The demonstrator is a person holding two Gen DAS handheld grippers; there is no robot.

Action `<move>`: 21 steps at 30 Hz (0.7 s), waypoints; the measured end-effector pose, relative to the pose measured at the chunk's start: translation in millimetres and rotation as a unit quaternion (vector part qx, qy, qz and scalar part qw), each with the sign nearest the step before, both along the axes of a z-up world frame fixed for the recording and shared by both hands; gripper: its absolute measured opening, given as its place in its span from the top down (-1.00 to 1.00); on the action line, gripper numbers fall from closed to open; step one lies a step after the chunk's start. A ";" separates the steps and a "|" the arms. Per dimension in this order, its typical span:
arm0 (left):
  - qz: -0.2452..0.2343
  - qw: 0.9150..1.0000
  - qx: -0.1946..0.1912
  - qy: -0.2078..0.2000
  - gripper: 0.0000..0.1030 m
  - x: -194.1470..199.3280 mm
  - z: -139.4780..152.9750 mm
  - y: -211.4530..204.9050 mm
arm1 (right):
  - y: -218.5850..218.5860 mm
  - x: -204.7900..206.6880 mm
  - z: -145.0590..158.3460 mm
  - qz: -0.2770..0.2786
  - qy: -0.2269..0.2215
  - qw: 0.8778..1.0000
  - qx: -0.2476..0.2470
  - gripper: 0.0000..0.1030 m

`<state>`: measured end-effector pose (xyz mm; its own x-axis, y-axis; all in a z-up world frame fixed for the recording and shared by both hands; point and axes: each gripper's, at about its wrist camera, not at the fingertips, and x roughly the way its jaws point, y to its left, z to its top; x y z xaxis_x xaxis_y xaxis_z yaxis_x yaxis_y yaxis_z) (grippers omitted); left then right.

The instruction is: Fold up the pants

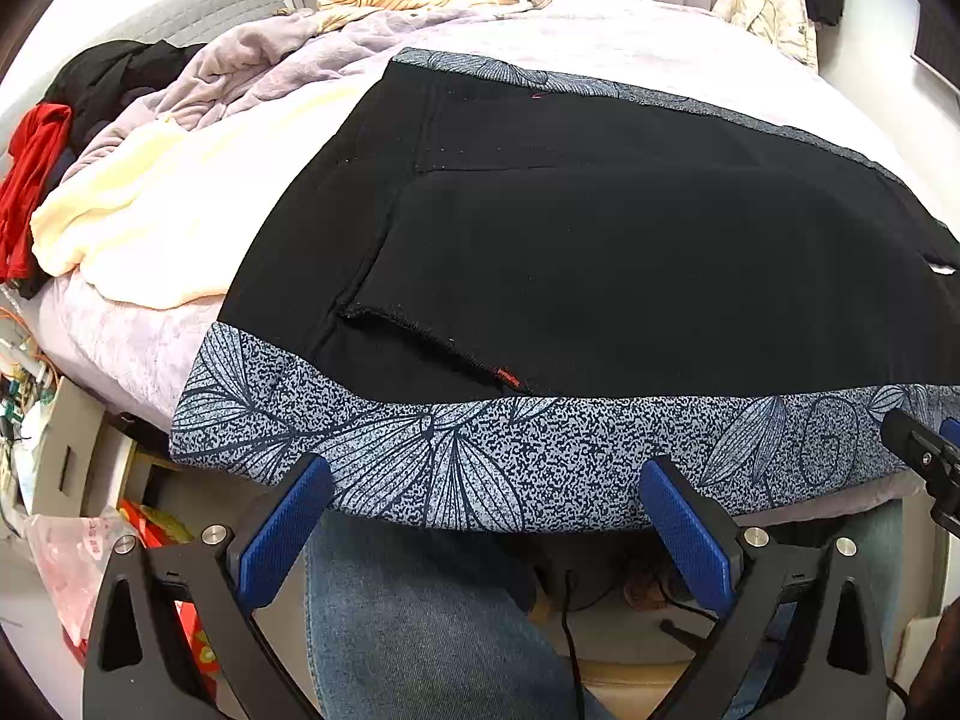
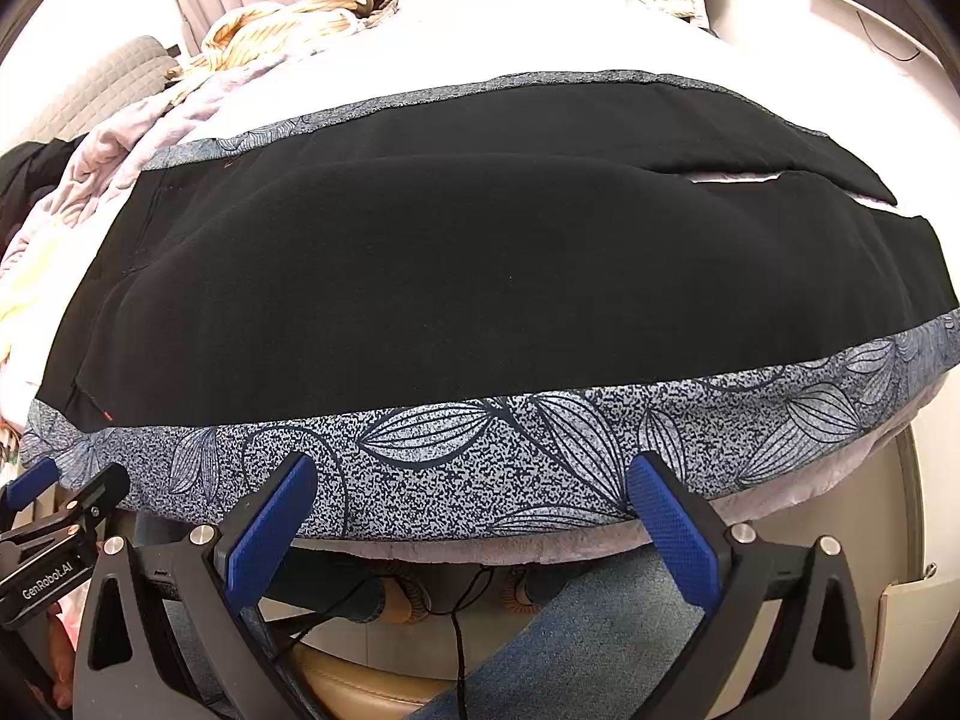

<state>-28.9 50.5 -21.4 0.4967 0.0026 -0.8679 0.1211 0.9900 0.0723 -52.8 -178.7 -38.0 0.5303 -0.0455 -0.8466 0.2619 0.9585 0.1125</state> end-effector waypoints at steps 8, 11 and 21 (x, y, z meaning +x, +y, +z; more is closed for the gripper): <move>-0.030 0.997 -0.066 -0.010 -1.00 -2.1 5.9 21.4 | -30.2 -8.4 -5.4 0.031 -0.067 0.980 0.186 -1.00; -0.057 0.990 -0.131 -0.016 -1.00 -4.0 8.1 48.0 | -53.4 -15.3 -21.7 0.052 -0.095 0.944 0.310 -0.55; -0.067 0.967 -0.240 0.049 -1.00 -9.6 -41.0 74.6 | -46.1 -3.4 -87.2 0.110 -0.061 0.874 0.470 -0.17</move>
<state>-38.6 125.1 -62.4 0.3794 -0.4719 -0.7958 0.2344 0.8811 -0.4107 -56.1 -224.8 -125.2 0.5277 0.7534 -0.3922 0.0150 0.4534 0.8912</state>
